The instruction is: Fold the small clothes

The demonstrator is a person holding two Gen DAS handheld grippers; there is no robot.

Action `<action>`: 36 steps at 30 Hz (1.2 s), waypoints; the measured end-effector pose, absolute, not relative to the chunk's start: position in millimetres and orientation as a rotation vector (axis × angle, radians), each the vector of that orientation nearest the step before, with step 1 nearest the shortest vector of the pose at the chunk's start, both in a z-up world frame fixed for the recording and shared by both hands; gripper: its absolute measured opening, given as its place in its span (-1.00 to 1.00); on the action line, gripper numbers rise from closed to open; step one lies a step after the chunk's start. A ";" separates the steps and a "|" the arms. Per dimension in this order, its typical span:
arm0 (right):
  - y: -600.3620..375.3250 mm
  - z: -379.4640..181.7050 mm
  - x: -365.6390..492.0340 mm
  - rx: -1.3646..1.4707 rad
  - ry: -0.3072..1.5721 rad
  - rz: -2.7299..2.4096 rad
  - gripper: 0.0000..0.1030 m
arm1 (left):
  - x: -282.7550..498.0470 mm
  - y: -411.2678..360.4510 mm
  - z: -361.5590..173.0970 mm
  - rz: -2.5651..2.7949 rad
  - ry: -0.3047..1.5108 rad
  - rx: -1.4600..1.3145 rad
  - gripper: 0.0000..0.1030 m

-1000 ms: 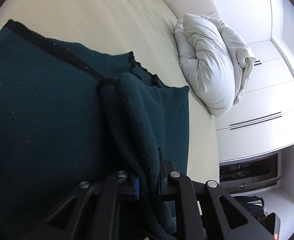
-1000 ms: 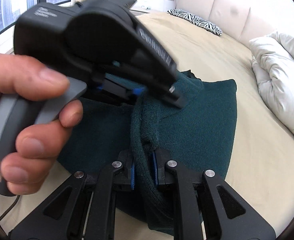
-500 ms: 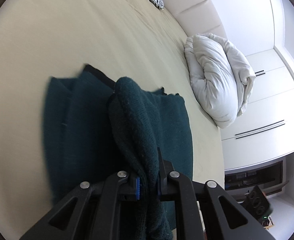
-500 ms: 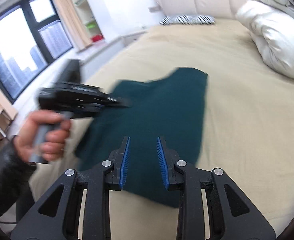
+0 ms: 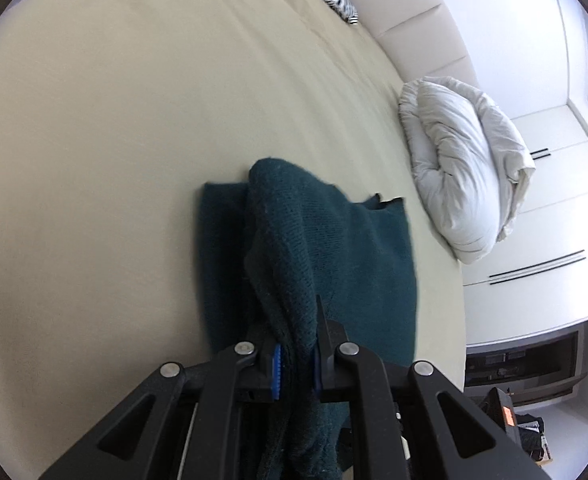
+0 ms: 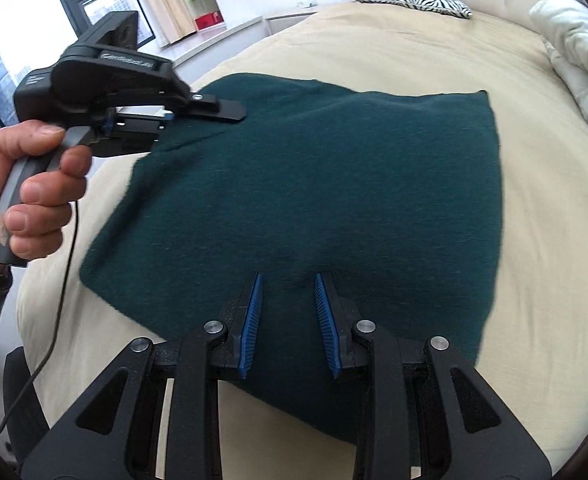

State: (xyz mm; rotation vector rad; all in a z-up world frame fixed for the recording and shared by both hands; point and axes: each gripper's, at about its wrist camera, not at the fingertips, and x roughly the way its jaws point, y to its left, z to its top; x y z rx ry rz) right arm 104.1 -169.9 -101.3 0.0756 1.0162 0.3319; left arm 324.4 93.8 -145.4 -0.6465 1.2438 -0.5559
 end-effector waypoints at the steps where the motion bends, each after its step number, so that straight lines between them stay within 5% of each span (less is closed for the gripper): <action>1: -162.3 -101.8 101.0 0.073 1.026 0.330 -0.47 | 324.1 97.2 -152.7 -0.554 1.246 -0.673 -0.76; 6: -166.6 -108.3 94.7 0.102 1.020 0.329 -0.47 | 316.5 107.6 -158.3 -0.552 1.200 -0.735 -0.69; 15: -207.5 -82.5 77.0 0.290 0.969 0.377 -0.47 | 254.8 77.3 -66.4 -0.433 0.953 -0.350 -0.62; 21: -241.6 -94.2 77.3 0.529 1.012 0.414 -0.47 | 242.5 38.4 -102.6 -0.405 1.017 -0.168 -0.53; 26: -265.9 -121.3 67.0 0.680 1.053 0.459 -0.51 | 243.3 60.3 -124.3 -0.421 1.015 -0.209 -0.83; 36: -304.0 -77.8 82.5 0.780 0.988 0.508 -0.46 | 241.4 54.3 -124.7 -0.418 1.009 -0.212 -0.86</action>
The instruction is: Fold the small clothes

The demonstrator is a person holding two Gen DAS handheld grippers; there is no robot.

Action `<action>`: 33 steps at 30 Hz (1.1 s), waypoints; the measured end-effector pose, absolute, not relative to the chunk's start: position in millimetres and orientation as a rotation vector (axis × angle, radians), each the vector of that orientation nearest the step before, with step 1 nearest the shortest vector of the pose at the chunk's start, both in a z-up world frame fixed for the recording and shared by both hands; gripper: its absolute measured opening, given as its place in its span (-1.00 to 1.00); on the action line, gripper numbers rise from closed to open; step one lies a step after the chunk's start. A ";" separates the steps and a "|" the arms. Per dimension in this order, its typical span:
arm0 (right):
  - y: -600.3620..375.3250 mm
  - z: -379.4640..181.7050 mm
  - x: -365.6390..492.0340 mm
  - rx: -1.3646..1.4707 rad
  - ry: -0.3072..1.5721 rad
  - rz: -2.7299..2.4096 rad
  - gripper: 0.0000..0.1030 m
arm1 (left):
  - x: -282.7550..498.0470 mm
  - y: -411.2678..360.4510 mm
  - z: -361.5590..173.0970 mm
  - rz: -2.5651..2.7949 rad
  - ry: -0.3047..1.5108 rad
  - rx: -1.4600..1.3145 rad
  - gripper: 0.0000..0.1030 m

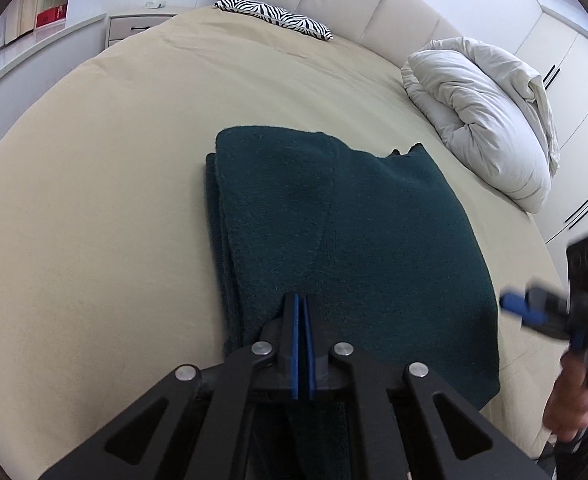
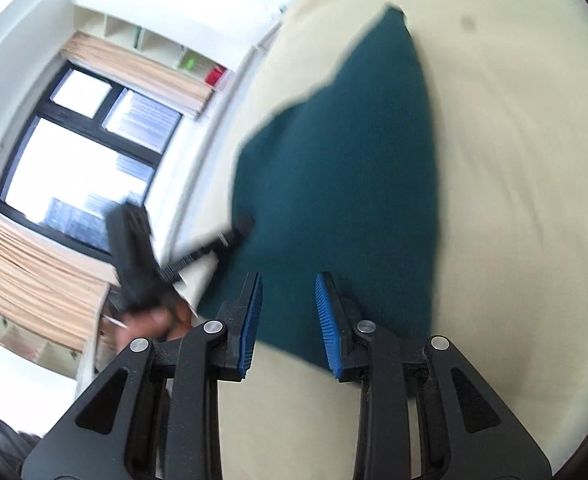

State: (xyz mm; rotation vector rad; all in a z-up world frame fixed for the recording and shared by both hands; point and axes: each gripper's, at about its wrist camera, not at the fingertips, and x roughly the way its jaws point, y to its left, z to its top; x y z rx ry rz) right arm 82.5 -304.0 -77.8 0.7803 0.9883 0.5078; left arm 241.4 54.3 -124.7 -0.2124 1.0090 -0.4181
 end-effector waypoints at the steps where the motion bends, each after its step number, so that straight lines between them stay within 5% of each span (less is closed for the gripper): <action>1: -305.6 -73.1 88.5 0.784 0.982 0.506 -0.46 | 242.6 53.2 -125.2 -0.420 1.011 -0.215 -0.86; 5: -312.2 -80.6 133.4 0.843 1.047 0.464 -0.23 | 246.6 51.3 -126.0 -0.438 1.022 -0.209 -0.86; 13: -350.8 -92.4 150.6 0.937 0.989 0.363 -0.37 | 253.8 48.8 -128.8 -0.474 1.049 -0.196 -0.86; 23: -283.2 -65.6 203.2 0.713 1.097 0.402 -0.10 | 253.5 41.2 -127.7 -0.457 1.054 -0.162 -0.86; 26: -294.0 -85.8 218.9 0.746 1.134 0.343 -0.47 | 255.2 41.3 -128.2 -0.467 1.058 -0.171 -0.87; 33: -340.9 -60.0 204.9 0.789 1.021 0.275 -0.32 | 256.3 42.0 -127.8 -0.461 1.052 -0.169 -0.87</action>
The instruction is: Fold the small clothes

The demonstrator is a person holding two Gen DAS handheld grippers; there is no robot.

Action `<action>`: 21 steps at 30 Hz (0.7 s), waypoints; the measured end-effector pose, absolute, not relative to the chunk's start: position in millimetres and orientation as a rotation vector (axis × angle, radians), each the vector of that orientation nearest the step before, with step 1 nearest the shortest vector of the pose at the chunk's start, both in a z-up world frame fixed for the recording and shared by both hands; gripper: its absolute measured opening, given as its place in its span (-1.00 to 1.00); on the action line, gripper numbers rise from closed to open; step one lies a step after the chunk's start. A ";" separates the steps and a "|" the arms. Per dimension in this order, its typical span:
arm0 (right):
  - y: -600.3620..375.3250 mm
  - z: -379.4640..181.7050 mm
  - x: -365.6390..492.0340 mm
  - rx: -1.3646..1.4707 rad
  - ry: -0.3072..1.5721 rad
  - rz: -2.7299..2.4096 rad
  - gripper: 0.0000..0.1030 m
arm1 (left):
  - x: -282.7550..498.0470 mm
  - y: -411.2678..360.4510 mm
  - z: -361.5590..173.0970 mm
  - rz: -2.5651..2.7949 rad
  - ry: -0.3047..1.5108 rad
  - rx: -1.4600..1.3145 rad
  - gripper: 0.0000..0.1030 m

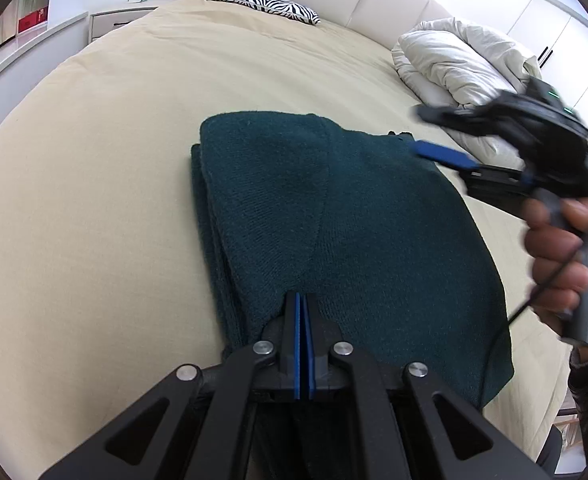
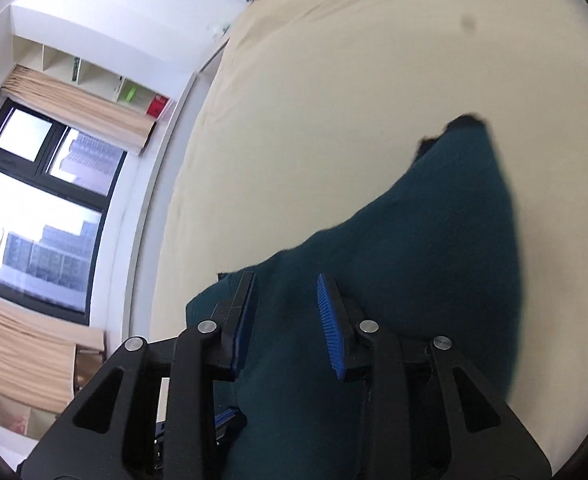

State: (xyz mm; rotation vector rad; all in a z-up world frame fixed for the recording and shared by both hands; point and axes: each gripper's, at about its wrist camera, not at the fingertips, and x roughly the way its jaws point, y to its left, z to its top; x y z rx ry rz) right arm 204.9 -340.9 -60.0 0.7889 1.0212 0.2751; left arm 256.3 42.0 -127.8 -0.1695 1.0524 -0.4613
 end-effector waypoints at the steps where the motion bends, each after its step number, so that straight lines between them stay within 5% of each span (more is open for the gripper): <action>1: -350.0 -53.5 194.4 0.812 0.994 0.316 -0.31 | 256.2 41.5 -127.9 -0.460 1.052 -0.167 -0.87; 4: -359.4 -41.3 158.4 0.845 0.941 0.483 -0.25 | 255.0 40.3 -128.1 -0.455 1.053 -0.165 -0.87; 6: -355.4 -45.2 134.6 0.825 0.967 0.545 -0.01 | 254.4 39.6 -127.6 -0.453 1.053 -0.165 -0.87; 19: -366.8 -97.5 31.1 0.833 1.029 0.559 -0.04 | 247.3 77.0 -121.5 -0.495 1.054 -0.418 -0.88; 21: -387.9 -95.5 19.5 0.819 1.005 0.511 0.15 | 238.8 91.8 -108.9 -0.475 1.012 -0.452 -0.70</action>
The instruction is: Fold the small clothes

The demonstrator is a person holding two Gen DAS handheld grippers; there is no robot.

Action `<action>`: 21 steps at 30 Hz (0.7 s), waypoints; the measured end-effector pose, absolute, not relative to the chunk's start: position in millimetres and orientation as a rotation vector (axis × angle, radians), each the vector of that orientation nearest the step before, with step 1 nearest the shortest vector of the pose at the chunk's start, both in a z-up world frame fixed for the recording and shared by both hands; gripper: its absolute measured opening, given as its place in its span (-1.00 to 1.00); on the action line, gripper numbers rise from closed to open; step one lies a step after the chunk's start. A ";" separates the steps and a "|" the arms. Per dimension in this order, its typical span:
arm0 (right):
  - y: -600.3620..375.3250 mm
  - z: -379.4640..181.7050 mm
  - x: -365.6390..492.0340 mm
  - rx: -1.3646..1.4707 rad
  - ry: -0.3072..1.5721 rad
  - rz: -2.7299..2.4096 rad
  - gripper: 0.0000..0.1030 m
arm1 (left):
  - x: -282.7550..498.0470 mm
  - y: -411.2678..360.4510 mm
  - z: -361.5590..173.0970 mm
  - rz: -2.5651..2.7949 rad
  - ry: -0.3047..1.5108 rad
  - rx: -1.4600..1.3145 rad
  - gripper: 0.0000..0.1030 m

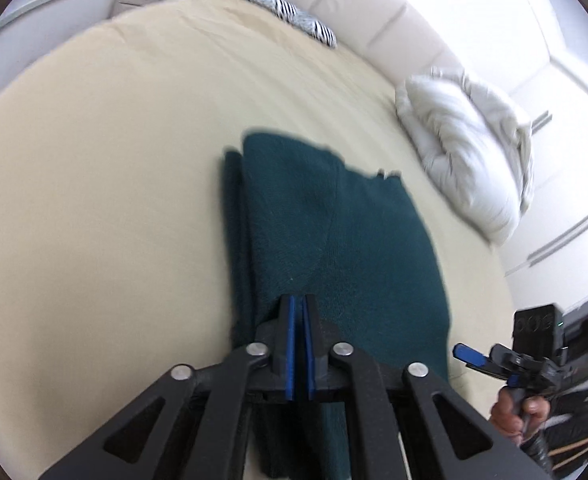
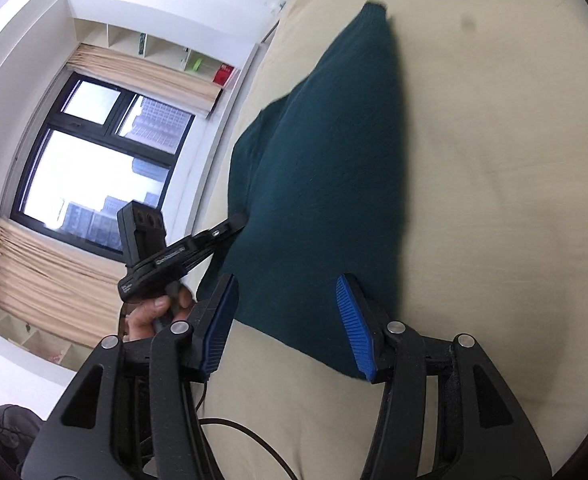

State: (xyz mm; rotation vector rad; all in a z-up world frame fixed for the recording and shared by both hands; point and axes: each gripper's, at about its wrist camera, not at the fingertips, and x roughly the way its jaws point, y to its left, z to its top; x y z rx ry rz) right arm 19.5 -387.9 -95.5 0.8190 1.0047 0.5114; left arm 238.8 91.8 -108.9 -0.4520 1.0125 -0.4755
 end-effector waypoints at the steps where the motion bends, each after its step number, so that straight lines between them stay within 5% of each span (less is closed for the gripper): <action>1: -399.2 -90.7 16.3 0.813 0.986 0.468 0.23 | 236.7 96.5 -104.9 -0.458 0.997 -0.450 -0.30; 2: -406.3 -88.1 16.4 0.815 0.970 0.441 0.31 | 234.9 103.0 -99.5 -0.434 0.978 -0.453 0.05; 3: -413.6 -87.6 17.0 0.825 0.959 0.425 0.32 | 235.1 107.2 -97.3 -0.427 0.966 -0.463 0.12; 21: -413.5 -127.1 75.8 0.972 1.046 0.444 0.34 | 294.6 101.1 -153.7 -0.539 1.200 -0.741 0.12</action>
